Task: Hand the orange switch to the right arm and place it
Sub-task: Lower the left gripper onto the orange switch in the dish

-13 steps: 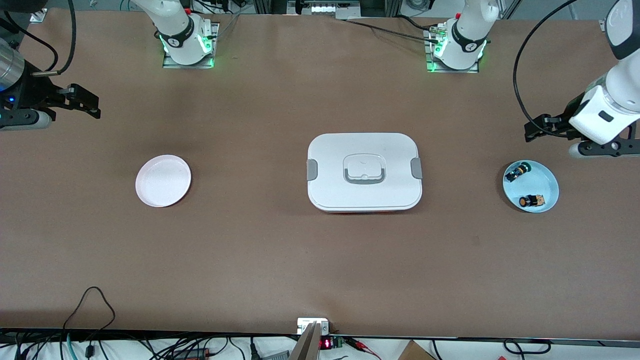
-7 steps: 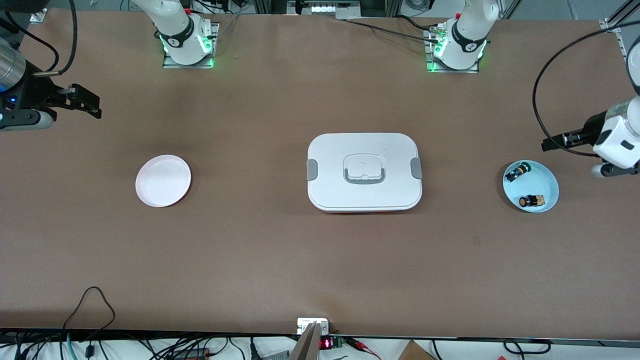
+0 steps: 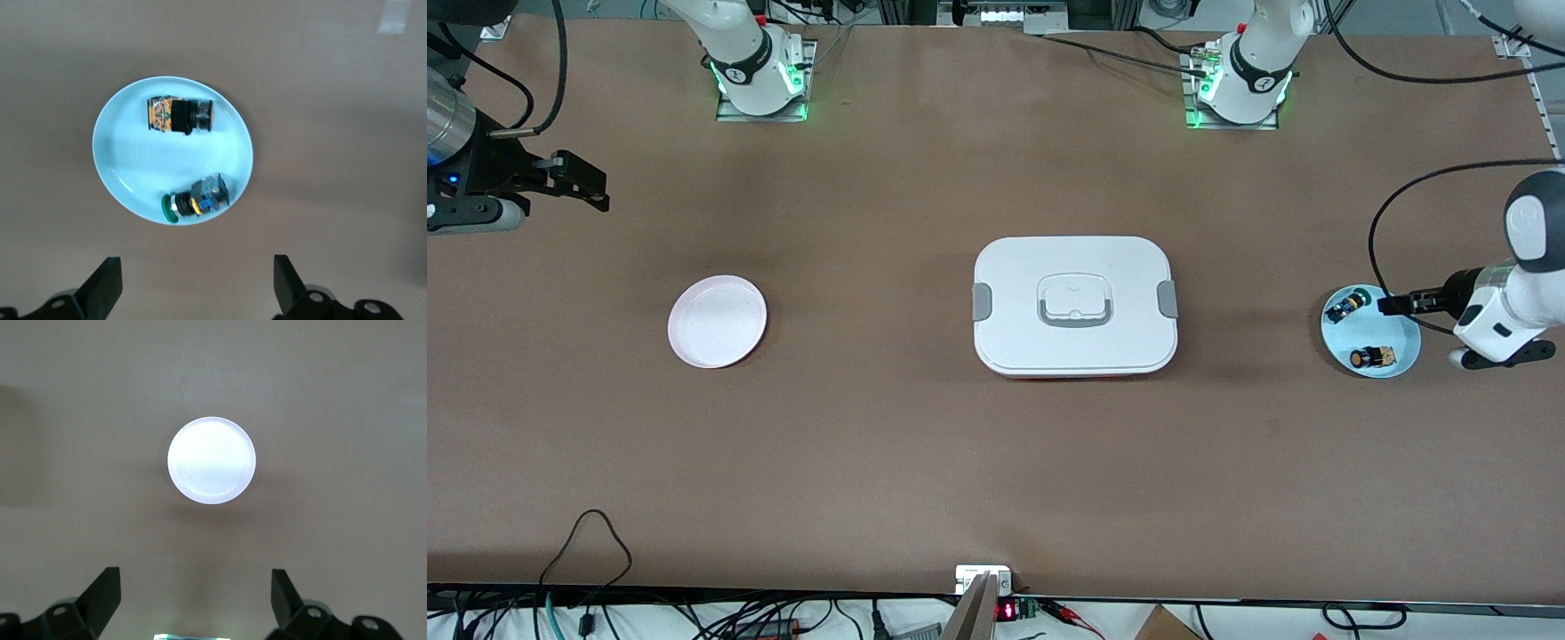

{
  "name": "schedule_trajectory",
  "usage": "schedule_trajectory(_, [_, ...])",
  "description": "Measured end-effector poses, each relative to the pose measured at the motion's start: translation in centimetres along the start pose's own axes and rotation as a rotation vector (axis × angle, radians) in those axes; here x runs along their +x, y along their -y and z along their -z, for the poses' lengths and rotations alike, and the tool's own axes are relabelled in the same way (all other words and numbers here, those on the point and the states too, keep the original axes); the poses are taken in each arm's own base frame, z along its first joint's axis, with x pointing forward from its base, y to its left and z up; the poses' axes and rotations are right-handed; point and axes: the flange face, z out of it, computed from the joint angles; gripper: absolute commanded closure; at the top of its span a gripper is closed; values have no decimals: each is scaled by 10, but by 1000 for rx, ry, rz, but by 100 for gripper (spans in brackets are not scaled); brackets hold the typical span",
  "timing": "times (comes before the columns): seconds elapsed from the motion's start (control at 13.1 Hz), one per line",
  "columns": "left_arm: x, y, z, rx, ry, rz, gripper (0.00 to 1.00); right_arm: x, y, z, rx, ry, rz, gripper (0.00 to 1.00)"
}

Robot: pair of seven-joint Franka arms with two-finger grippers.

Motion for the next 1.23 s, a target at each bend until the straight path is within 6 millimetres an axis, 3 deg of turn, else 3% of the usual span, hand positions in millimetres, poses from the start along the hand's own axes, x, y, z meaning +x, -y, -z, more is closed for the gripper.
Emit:
schedule_trajectory(0.54, [-1,18,-50,-10,-18,-61,0,0,1,-1,0,1,1,0])
schedule_trajectory(1.23, [6,25,-71,-7,-92,-61,0,2,4,-2,54,1,-3,0])
